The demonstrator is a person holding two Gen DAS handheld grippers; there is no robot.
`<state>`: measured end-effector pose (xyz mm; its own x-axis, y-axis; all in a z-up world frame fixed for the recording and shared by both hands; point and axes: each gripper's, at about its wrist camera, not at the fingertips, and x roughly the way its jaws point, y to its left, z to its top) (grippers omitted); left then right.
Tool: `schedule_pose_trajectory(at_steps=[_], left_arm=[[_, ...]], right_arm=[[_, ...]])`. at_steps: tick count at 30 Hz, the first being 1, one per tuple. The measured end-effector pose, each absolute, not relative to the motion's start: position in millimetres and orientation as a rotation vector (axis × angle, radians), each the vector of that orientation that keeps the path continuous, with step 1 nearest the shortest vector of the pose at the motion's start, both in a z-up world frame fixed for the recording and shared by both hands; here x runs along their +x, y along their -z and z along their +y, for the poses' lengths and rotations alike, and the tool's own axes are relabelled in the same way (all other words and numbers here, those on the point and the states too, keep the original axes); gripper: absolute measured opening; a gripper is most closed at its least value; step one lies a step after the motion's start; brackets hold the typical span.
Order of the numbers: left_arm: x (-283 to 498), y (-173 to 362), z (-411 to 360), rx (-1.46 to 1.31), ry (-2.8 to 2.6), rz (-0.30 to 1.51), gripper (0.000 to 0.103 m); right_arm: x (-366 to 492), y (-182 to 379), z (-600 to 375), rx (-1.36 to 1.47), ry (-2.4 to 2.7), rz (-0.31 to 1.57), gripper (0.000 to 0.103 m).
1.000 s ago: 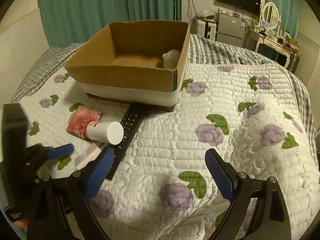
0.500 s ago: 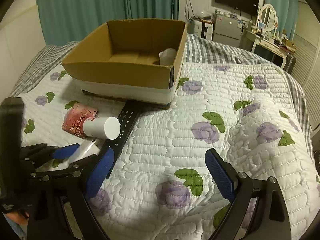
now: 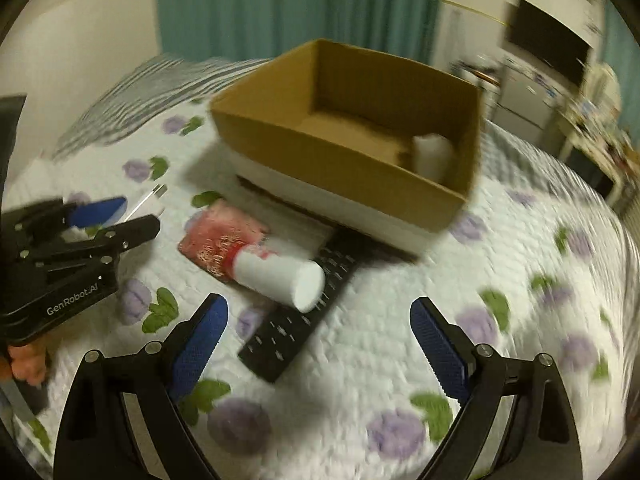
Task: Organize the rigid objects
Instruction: 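Grasp the red-capped white bottle with the right tool, then drop the charger block and red-capped bottle into the box, opening both tools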
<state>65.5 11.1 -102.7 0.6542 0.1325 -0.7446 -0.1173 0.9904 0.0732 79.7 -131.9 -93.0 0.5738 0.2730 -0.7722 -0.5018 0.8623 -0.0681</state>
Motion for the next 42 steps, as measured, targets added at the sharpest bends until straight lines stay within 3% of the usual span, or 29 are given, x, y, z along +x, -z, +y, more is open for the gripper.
schedule_pose_trajectory(at_steps=[7, 10, 13, 15, 18, 23, 31, 42], left_arm=[[73.6, 110.6, 25.2, -0.016, -0.159, 0.877, 0.042], [76.5, 113.4, 27.8, -0.023, -0.160, 0.889, 0.042], [77.5, 115.4, 26.7, -0.022, -0.158, 0.896, 0.042], [77.1, 115.5, 25.9, -0.023, -0.155, 0.896, 0.042], [76.5, 114.8, 27.1, -0.033, -0.159, 0.893, 0.042], [70.2, 108.8, 26.1, -0.046, -0.160, 0.880, 0.042], [52.5, 80.6, 15.3, -0.043, -0.144, 0.824, 0.042], [74.0, -11.1, -13.7, -0.030, -0.013, 0.672, 0.042]], right_arm=[[108.2, 129.0, -77.8, -0.597, -0.607, 0.883, 0.092], [120.9, 147.8, -71.0, -0.623, -0.623, 0.920, 0.081], [125.6, 153.7, -68.1, -0.635, -0.630, 0.913, 0.080], [125.7, 152.7, -67.5, -0.629, -0.638, 0.912, 0.068], [125.3, 150.3, -70.6, -0.602, -0.621, 0.921, 0.061], [117.6, 140.7, -82.6, -0.523, -0.577, 0.924, 0.039], [82.8, 99.0, -97.3, -0.439, -0.519, 0.818, 0.037], [72.8, -2.8, -134.4, -0.330, -0.467, 0.626, 0.037]])
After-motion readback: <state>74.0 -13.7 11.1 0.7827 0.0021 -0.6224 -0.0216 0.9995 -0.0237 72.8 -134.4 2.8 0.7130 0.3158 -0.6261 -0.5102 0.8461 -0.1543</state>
